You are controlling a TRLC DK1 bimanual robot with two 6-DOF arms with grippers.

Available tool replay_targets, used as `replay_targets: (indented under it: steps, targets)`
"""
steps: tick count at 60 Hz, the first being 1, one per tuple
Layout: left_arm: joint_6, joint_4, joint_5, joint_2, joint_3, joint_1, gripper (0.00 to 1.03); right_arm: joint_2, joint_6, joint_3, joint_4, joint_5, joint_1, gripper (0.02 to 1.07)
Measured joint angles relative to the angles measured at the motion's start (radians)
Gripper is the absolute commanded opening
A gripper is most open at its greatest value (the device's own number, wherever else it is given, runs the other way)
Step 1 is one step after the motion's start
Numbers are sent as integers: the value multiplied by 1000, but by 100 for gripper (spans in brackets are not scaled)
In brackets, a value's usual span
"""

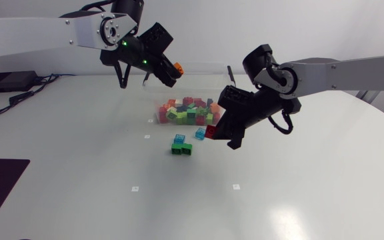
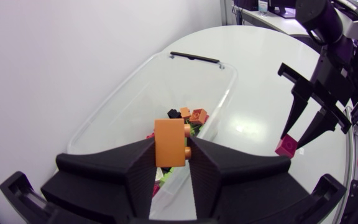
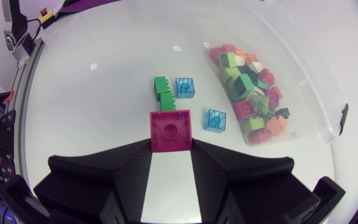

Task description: Place the duplo bricks in the container

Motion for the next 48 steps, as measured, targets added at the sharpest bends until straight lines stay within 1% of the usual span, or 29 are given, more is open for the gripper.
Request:
replay_targets:
  steps: [5,9,14,17,18,19,20,21,22,23,25,38,48]
  targets:
    - [-18,0,-1,46,49,8,28,-1,24,18,5,-3,-11,33]
    - [-33,0,-17,82,84,13,29,-1,51,39,16,-3,-22,33]
    - [-52,-1,-28,120,123,18,41,-1,88,68,40,-3,-34,33]
    - [-64,-3,-42,140,145,23,52,-1,109,89,53,-4,-39,33]
    - [-67,-3,-44,144,151,25,59,-1,115,96,54,-4,-40,33]
    - [-70,-3,-48,148,157,27,61,-1,125,105,57,-3,-41,33]
    - [-72,-4,-50,151,161,28,75,-1,131,113,58,-4,-43,33]
    - [-77,-4,-54,153,165,29,79,-1,137,121,61,-4,-45,33]
    - [-80,-4,-55,155,168,31,89,-1,146,126,65,-4,-45,33]
    - [-85,-3,-56,157,171,33,93,-1,151,132,70,-4,-45,33]
    - [-87,-4,-60,158,175,35,98,-1,165,145,83,-3,-45,33]
    - [-92,-3,-72,153,169,42,98,11,244,217,120,-3,-45,33]
    - [-90,6,-72,48,39,42,98,57,292,275,151,7,-45,33]
